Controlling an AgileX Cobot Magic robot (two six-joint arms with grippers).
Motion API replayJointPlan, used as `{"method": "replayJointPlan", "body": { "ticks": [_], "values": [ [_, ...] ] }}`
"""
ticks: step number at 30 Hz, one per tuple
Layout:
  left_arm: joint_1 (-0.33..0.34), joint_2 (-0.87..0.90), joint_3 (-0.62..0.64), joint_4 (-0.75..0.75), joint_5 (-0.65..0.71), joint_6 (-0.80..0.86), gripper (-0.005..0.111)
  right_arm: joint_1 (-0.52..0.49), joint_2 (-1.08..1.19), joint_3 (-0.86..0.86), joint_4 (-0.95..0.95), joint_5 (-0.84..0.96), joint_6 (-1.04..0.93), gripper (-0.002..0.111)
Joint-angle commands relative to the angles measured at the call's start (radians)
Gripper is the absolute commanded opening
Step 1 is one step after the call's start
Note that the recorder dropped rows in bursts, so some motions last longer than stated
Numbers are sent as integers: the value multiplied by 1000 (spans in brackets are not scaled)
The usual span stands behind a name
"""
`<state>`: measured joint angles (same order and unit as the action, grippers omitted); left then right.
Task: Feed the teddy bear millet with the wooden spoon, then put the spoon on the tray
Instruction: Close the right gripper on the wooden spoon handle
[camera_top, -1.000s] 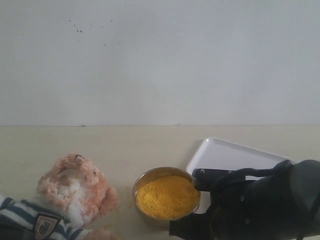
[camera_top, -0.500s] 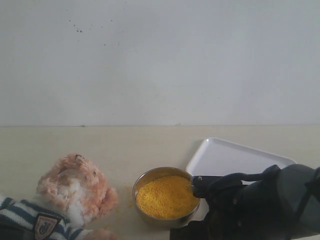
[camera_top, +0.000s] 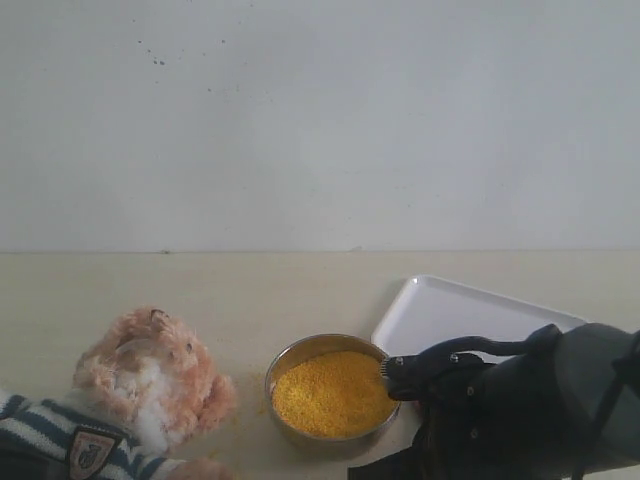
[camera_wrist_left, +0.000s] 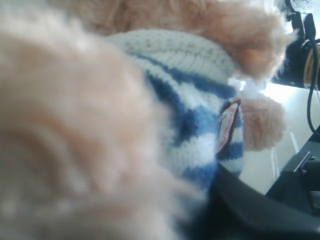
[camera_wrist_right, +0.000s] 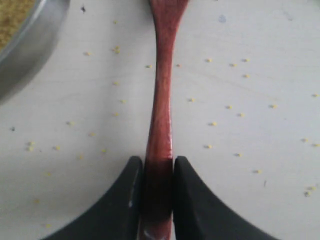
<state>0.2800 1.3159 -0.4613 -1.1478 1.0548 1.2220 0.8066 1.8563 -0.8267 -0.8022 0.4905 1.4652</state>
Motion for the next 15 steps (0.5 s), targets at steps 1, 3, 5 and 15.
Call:
{"method": "replayJointPlan", "body": {
  "ticks": [1, 3, 5, 15],
  "values": [
    [3, -11, 1, -14, 18, 6, 4, -6, -12, 12, 51, 87, -78, 0],
    [3, -11, 1, -14, 18, 6, 4, -6, -38, 12, 51, 105, -106, 0],
    [3, -11, 1, -14, 18, 6, 4, -6, -64, 12, 51, 114, -123, 0],
    [3, -11, 1, -14, 18, 6, 4, -6, -207, 12, 75, 265, -279, 0]
  ]
}}
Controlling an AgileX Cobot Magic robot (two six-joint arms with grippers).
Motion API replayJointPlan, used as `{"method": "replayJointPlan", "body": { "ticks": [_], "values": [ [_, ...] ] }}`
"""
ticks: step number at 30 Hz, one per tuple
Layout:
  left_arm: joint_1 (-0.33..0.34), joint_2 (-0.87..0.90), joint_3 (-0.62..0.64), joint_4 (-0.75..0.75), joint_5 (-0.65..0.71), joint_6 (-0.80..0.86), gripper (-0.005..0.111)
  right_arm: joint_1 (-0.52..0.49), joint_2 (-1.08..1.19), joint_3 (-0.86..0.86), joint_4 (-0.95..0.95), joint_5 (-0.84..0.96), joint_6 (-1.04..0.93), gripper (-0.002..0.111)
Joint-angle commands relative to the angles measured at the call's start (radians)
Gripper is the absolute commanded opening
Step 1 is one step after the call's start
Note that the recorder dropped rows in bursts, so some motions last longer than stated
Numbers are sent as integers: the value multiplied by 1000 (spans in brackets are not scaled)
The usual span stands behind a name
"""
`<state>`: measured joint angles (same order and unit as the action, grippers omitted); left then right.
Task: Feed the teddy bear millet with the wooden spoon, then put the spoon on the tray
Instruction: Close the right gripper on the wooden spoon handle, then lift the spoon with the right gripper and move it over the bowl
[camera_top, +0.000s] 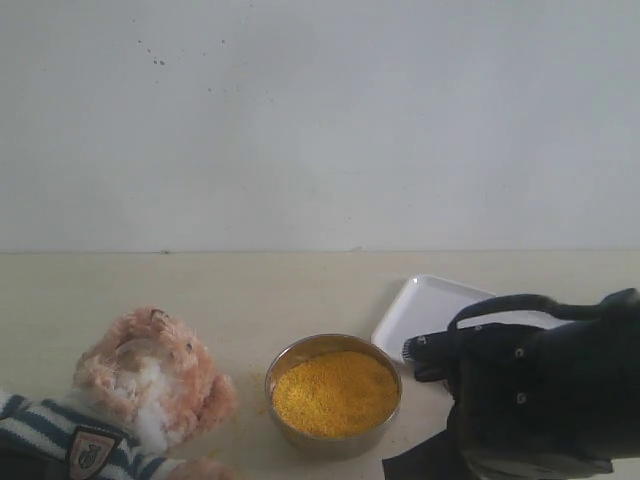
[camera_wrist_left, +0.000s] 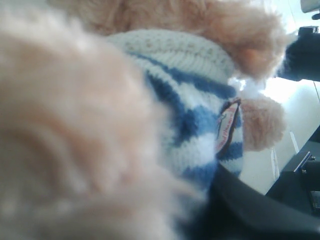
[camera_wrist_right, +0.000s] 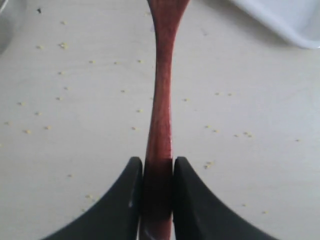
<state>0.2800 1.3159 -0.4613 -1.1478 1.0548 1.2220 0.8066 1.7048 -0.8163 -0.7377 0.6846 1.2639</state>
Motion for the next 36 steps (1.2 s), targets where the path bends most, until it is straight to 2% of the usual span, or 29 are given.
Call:
{"method": "replayJointPlan", "body": {
  "ticks": [1, 12, 22, 28, 34, 36],
  "values": [
    [3, -11, 1, -14, 18, 6, 4, -3, -73, 2, 10, 81, -106, 0],
    [3, -11, 1, -14, 18, 6, 4, 47, -239, 2, -15, 244, -367, 0],
    [3, -11, 1, -14, 18, 6, 4, 134, -256, -10, -26, 286, -579, 0],
    [3, -11, 1, -14, 18, 6, 4, 186, -234, -116, -35, 341, -727, 0],
    [3, -11, 1, -14, 18, 6, 4, 194, -119, -272, -44, 528, -920, 0],
    [3, -11, 1, -14, 18, 6, 4, 194, -82, -301, -62, 536, -973, 0]
  ]
}}
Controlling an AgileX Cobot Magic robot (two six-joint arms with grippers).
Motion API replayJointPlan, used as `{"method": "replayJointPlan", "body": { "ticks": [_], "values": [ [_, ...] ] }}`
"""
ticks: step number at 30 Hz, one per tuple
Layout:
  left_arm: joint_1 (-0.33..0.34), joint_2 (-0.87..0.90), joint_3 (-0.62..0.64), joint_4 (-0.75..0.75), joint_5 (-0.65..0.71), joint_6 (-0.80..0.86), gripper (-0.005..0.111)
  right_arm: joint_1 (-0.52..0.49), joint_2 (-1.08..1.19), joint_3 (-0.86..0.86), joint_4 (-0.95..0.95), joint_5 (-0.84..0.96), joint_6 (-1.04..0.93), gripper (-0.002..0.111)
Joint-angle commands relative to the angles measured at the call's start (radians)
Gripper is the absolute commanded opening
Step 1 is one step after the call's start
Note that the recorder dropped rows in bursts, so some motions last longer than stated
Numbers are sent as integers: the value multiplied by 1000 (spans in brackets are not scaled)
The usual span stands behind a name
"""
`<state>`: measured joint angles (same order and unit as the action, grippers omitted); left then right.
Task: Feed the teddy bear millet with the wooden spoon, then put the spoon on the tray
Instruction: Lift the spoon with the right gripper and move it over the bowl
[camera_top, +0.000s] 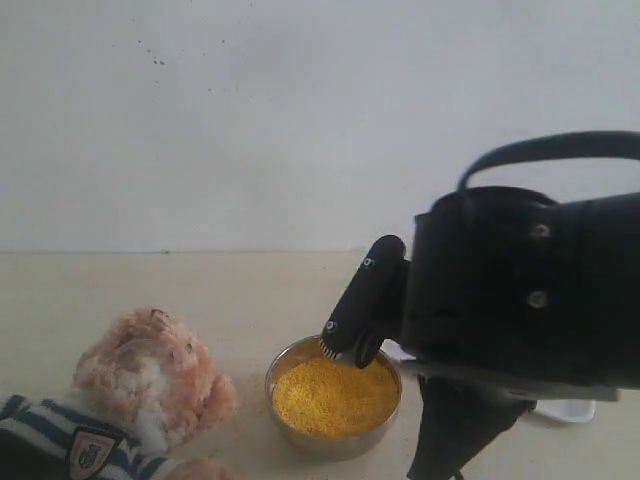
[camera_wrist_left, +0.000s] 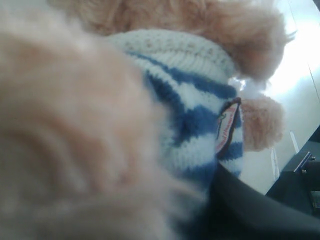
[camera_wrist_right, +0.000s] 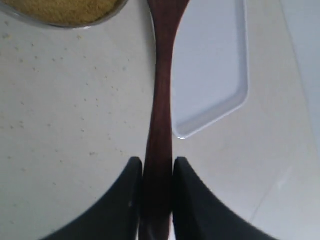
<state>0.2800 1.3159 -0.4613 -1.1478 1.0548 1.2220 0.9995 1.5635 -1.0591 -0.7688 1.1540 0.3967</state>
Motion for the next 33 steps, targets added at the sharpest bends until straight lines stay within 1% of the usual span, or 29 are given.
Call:
{"method": "replayJointPlan", "body": {
  "ticks": [1, 3, 8, 17, 33],
  "values": [
    [3, -11, 1, -14, 18, 6, 4, 5, 77, -68, -50, 67, -113, 0],
    [3, -11, 1, -14, 18, 6, 4, 25, 111, -81, -97, 67, -124, 0],
    [3, -11, 1, -14, 18, 6, 4, 59, 143, -83, -113, 67, -144, 0],
    [3, -11, 1, -14, 15, 6, 4, 59, 184, -81, -116, 67, -114, 0],
    [3, -11, 1, -14, 15, 6, 4, 68, 184, -81, -117, 67, -96, 0]
  ]
}}
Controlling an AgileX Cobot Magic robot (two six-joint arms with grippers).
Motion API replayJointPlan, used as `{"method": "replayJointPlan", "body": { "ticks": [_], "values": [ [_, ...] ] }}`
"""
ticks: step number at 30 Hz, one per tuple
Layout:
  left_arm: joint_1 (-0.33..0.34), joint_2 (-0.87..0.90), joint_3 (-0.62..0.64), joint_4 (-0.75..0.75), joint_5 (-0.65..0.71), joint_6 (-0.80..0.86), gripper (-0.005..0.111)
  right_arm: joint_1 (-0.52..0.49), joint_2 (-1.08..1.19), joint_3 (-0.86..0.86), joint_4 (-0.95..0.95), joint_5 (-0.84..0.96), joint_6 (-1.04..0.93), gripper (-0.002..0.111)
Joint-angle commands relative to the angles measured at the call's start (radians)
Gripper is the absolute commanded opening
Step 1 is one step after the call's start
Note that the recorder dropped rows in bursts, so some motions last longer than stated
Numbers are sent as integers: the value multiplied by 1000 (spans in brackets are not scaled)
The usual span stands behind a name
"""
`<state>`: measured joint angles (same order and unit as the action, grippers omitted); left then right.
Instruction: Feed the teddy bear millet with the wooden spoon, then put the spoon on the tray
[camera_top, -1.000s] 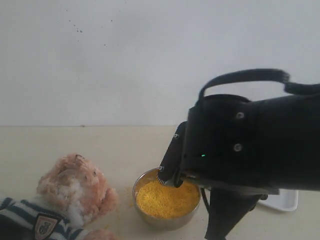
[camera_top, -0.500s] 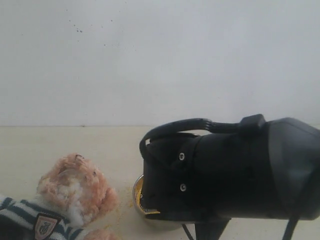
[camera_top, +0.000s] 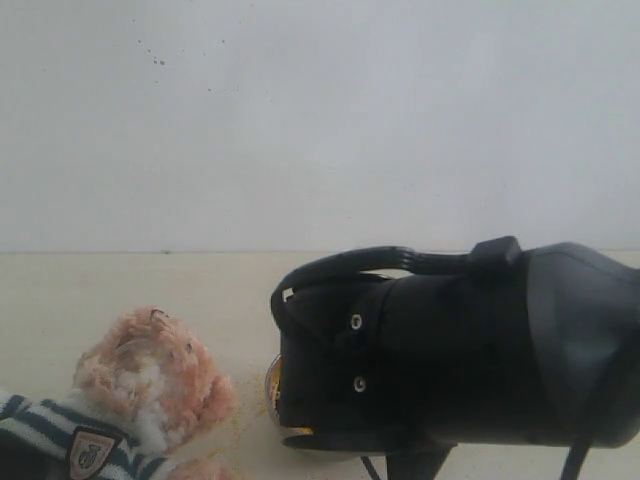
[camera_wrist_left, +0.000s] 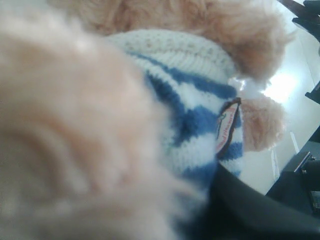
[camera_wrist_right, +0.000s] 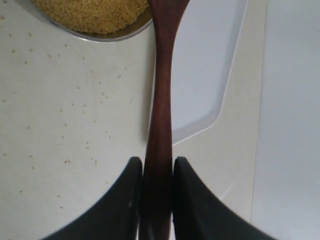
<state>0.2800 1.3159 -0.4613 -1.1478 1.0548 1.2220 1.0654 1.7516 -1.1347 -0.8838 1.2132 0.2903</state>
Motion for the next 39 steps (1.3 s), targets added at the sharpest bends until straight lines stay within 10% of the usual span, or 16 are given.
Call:
{"method": "replayJointPlan", "body": {
  "ticks": [1, 39],
  "values": [
    [3, -11, 1, -14, 15, 6, 4, 2, -5, -5, -2, 8, 10, 0],
    [3, -11, 1, -14, 15, 6, 4, 2, 94, -5, -184, 8, -65, 0]
  ]
}}
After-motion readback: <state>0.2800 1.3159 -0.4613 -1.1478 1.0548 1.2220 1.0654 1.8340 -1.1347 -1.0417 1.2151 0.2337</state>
